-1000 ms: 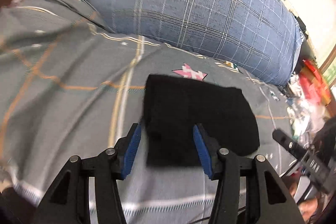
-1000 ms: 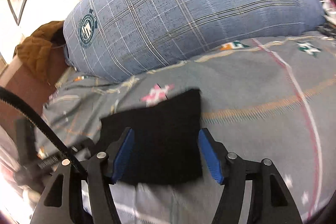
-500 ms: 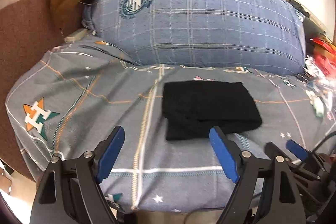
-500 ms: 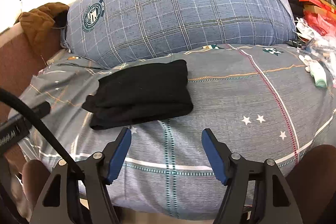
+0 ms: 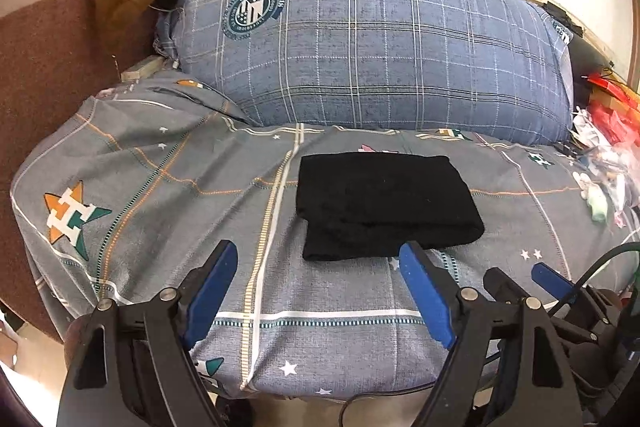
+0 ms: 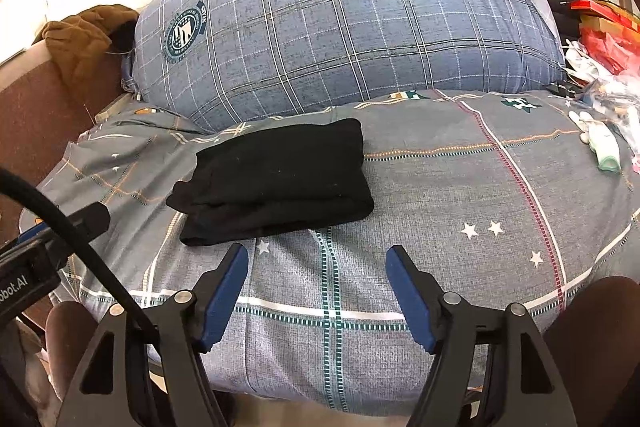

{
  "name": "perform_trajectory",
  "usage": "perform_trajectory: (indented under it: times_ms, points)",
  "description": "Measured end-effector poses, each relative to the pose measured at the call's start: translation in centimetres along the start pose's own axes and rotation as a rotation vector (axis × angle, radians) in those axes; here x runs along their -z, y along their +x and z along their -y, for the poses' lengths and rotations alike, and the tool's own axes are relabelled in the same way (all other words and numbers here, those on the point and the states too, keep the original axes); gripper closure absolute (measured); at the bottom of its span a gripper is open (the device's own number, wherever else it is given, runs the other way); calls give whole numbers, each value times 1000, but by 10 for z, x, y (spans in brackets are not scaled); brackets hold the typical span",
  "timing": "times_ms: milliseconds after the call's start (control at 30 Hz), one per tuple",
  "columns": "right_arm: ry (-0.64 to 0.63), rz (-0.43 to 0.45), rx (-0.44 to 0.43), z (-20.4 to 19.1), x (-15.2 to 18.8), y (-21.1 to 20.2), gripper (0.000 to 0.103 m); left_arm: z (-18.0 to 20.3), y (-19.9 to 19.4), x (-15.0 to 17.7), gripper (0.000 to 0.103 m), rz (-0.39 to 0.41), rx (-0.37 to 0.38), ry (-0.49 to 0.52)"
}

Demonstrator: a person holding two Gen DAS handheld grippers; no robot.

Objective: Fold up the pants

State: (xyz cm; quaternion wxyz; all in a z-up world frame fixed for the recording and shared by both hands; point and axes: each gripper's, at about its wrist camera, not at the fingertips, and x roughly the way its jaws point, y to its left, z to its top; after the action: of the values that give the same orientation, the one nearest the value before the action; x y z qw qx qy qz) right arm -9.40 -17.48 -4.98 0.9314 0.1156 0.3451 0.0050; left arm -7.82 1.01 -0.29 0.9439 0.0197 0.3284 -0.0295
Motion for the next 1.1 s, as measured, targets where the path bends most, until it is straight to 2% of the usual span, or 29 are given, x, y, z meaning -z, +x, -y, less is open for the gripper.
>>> perform_trajectory:
  times_ms: [167, 533, 1100]
  points:
    - [-24, -5, 29, -4, 1, 1, 26, 8, 3, 5, 20, -4, -32, 37]
    - [-35, -33, 56, -5, 3, 6, 24, 6, 7, 6, 20, -40, 25, 24]
    - [-58, -89, 63, -9, 11, 20, 23, 5, 16, 8, 20, -76, 42, 15]
